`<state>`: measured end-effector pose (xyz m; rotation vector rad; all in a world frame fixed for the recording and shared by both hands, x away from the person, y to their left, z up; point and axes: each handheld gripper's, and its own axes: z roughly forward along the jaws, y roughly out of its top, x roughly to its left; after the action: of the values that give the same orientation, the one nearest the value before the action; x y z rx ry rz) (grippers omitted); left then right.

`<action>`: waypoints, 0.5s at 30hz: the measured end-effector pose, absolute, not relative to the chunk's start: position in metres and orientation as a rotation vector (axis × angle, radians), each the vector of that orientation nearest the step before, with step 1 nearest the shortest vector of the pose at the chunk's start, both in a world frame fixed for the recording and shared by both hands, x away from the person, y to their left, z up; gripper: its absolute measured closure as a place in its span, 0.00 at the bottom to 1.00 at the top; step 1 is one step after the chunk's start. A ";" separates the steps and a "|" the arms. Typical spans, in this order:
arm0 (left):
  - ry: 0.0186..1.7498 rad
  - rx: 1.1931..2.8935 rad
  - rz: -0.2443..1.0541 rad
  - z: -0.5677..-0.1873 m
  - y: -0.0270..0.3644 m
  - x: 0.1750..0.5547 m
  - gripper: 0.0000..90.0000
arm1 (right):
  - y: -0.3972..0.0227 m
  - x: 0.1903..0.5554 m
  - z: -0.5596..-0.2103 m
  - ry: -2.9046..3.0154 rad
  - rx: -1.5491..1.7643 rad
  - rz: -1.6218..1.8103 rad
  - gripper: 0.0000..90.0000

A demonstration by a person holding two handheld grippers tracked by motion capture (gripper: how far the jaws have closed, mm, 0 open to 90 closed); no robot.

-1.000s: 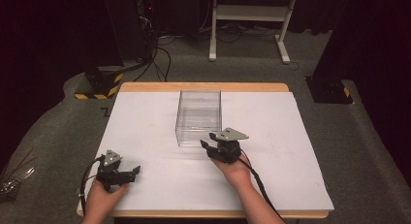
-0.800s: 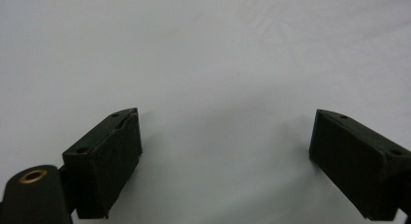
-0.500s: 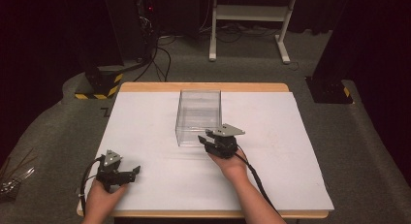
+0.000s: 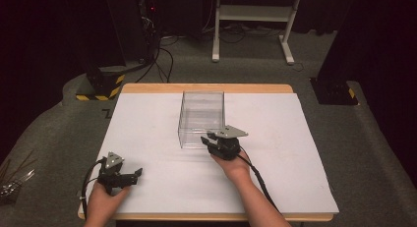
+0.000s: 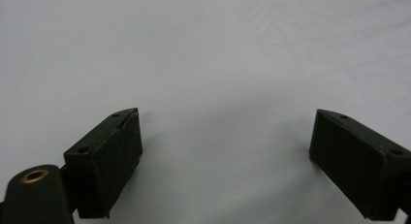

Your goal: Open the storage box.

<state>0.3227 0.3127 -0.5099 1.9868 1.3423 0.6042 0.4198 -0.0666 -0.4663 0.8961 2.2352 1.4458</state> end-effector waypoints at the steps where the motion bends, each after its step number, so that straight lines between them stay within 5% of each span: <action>1: 1.343 1.986 0.604 -0.510 0.313 0.323 0.13 | -0.067 0.420 -0.466 2.235 0.898 1.447 0.75; 15: 1.342 1.988 0.604 -0.510 0.313 0.323 0.13 | -0.075 0.422 -0.468 2.263 0.882 1.480 0.86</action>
<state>0.3226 0.3127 -0.5098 1.9883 1.3418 0.6044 0.4225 -0.0747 -0.4676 0.8818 2.2631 1.4798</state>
